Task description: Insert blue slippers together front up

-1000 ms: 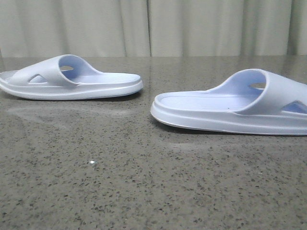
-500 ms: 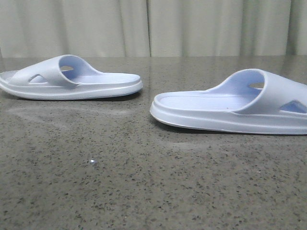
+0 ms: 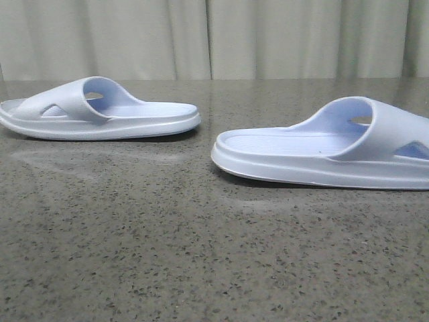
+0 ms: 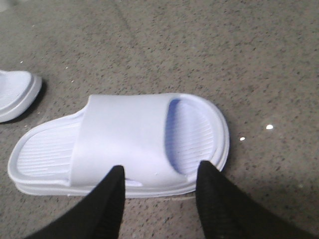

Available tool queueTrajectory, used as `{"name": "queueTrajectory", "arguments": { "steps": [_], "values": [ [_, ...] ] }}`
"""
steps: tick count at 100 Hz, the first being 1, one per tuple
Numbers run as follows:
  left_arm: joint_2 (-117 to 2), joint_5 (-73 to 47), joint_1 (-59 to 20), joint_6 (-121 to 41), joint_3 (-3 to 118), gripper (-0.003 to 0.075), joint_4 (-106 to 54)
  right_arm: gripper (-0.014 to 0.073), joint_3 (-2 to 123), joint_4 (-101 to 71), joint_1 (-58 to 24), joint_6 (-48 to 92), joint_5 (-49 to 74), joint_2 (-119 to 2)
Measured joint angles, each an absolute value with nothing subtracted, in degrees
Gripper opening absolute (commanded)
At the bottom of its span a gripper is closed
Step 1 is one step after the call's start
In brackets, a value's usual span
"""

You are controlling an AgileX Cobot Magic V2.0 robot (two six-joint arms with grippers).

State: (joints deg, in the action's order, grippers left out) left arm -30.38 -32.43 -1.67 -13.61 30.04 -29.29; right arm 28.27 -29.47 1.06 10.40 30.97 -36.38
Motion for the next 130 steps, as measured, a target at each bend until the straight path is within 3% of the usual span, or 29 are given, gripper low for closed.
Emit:
{"name": "queueTrajectory", "arguments": {
  "steps": [28,61,93,100,115,130],
  "values": [
    [-30.9,-33.0,-1.7,-13.7,30.1,0.0379,-29.3,0.0286,35.4,-30.0,9.7,14.4,36.0,-51.6],
    [-35.2,-33.2,-1.7,-13.7,30.1,0.0379,-29.3,0.0286,37.1,-50.4,20.5,33.6,44.5,-64.0],
    [-36.2,-31.1,-1.7,-13.7,30.1,0.0379,-29.3,0.0283,37.4,-59.8,22.4,43.7,49.7,-74.4],
    [-36.3,-30.8,-1.7,-13.7,30.1,0.0379,-29.3,0.022,37.7,-61.5,22.5,45.1,50.5,-75.8],
    [-38.4,-30.4,-1.7,-13.7,30.1,0.0379,-29.6,-0.0107,37.8,-62.8,22.6,46.8,51.3,-77.9],
    [-43.8,-28.7,-1.7,-13.7,31.8,0.0379,-32.0,-0.0104,37.8,-63.0,22.6,47.2,51.9,-78.2]
  ]
}}
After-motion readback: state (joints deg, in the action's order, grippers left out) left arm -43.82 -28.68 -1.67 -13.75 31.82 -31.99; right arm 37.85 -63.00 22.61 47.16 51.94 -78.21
